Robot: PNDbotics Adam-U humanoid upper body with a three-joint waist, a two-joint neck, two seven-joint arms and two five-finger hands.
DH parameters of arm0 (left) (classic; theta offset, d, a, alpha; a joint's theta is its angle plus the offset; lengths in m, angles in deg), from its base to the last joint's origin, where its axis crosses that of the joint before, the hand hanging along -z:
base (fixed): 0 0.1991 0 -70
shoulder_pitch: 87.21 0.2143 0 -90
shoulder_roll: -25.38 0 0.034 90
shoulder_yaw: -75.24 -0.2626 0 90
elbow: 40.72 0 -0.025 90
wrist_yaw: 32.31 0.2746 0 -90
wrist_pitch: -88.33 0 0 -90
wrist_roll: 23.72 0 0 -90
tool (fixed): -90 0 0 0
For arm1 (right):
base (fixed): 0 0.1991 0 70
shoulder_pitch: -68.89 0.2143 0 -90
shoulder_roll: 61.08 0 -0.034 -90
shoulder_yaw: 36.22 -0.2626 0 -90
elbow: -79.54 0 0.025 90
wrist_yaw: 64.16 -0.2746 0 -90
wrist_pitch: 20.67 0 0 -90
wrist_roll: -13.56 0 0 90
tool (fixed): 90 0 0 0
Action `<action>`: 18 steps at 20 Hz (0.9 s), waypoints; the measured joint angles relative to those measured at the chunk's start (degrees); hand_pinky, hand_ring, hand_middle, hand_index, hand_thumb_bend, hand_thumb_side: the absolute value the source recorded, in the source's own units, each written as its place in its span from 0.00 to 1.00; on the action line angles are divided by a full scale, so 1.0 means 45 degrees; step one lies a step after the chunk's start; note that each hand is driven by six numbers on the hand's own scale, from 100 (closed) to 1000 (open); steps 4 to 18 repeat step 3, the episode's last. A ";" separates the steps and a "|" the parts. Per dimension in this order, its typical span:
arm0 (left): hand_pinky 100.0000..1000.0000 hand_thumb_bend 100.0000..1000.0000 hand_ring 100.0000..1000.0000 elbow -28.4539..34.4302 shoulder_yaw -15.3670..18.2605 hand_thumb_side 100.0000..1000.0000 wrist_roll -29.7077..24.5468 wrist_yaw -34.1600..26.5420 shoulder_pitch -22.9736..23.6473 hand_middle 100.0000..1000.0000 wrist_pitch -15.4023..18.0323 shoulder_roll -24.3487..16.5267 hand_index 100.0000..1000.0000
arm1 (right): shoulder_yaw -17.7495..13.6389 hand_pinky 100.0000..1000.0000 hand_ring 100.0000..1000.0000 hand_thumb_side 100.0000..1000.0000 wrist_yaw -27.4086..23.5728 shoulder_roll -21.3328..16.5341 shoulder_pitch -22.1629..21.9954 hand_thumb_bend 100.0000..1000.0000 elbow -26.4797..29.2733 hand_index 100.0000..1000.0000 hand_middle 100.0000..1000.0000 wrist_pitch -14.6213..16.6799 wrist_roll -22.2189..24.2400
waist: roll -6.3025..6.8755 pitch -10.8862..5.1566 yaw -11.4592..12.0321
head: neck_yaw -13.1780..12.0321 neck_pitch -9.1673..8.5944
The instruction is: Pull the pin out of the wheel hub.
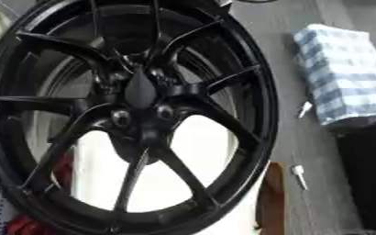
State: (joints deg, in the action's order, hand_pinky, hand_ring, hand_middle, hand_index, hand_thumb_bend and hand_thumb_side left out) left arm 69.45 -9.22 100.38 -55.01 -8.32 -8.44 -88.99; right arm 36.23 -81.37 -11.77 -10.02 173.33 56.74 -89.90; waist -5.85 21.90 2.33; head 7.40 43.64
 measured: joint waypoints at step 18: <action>0.84 0.10 0.58 0.0012 -0.0004 0.77 -0.0005 0.0000 -0.0008 0.54 0.0000 0.0000 0.70 | 0.0186 0.73 0.55 0.73 -0.0670 0.0073 0.0047 0.00 0.0665 0.62 0.49 0.0441 0.0131 | 0.0042 0.0000 0.0027 | 0.0030 -0.0043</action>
